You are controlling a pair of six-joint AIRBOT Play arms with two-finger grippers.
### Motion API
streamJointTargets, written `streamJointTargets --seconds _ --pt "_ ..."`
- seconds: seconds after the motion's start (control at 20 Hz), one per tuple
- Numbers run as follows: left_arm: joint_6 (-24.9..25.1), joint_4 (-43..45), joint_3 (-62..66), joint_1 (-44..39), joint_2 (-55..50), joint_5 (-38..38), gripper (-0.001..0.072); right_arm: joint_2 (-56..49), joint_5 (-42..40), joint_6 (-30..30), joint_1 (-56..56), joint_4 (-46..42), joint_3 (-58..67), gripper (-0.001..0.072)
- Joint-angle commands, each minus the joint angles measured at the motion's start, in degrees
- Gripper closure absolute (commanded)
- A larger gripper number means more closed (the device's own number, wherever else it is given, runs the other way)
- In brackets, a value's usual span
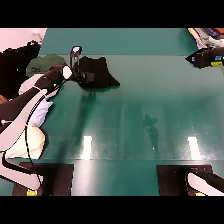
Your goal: Fold the shirts.
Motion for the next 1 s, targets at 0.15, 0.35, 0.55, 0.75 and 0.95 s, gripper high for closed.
streamJointTargets --seconds 0.15,0.35,0.55,0.75,0.95 --pt "0.3 2.8 13.9 0.1 2.1 -14.8 0.0688 0.1 0.2 0.0 0.0 0.0 2.9 0.0696" --pt "0.4 3.5 25.2 -0.1 15.7 -20.4 0.0688 0.1 2.8 0.0 0.2 0.2 12.7 0.0696" --pt "1.9 4.2 27.5 -4.3 28.2 -28.0 0.0689 0.1 3.5 0.0 0.2 0.1 20.5 0.0696" --pt "1.3 4.1 24.4 -15.2 28.0 -35.5 0.0688 0.1 4.0 0.0 0.2 0.1 23.7 0.0696" --pt "1.6 2.8 12.7 -24.5 22.9 -31.7 0.0634 0.1 9.1 0.0 0.2 0.1 23.7 0.0696"
